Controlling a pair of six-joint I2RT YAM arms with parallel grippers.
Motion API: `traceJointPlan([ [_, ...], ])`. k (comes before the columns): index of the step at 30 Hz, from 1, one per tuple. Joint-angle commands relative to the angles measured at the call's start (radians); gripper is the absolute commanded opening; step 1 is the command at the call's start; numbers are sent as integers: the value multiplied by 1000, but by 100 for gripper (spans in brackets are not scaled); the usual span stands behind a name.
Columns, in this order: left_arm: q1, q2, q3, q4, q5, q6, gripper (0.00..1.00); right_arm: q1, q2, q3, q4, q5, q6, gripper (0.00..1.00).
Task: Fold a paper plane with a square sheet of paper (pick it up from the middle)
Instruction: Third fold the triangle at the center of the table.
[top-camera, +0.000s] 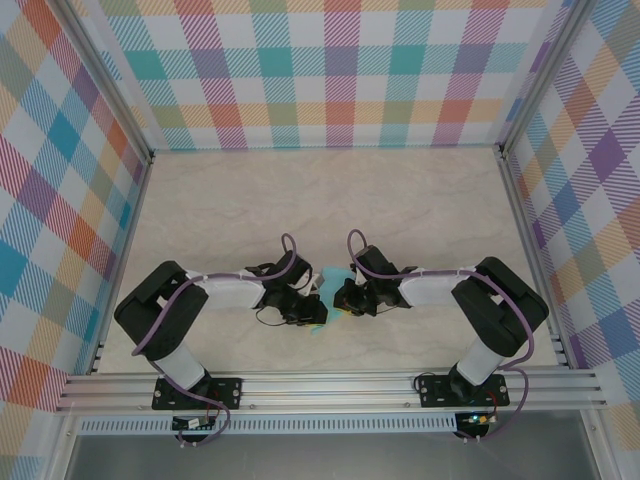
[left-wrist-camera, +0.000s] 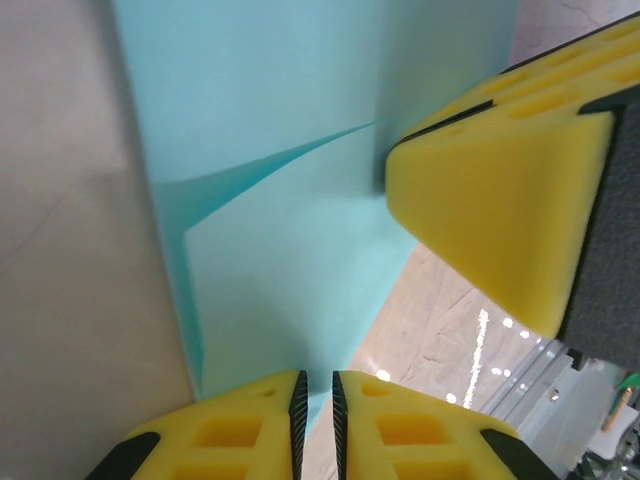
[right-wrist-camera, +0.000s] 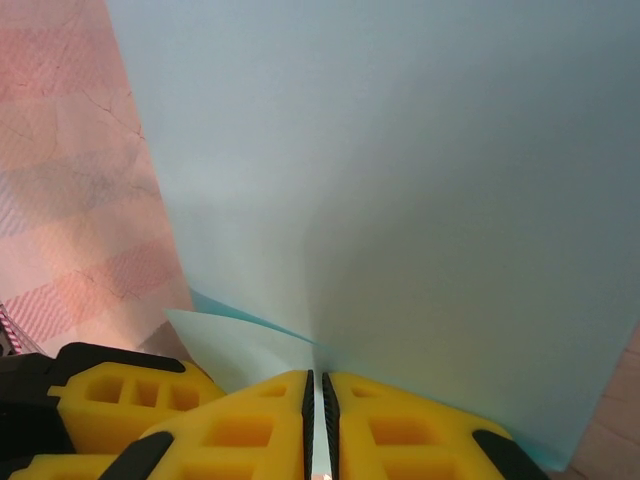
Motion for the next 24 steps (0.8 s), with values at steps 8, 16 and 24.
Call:
traceJointPlan([
  [8,-9,-116,24,-67,8,-25,21,1,13,-19,-129,80,10,15],
  [16,-34,-49,28,-52,75,-16,23,3,11,-17,-136,86,13,15],
  [24,-37,5,18,-121,12,30,22,6,19,-17,-140,89,13,15],
])
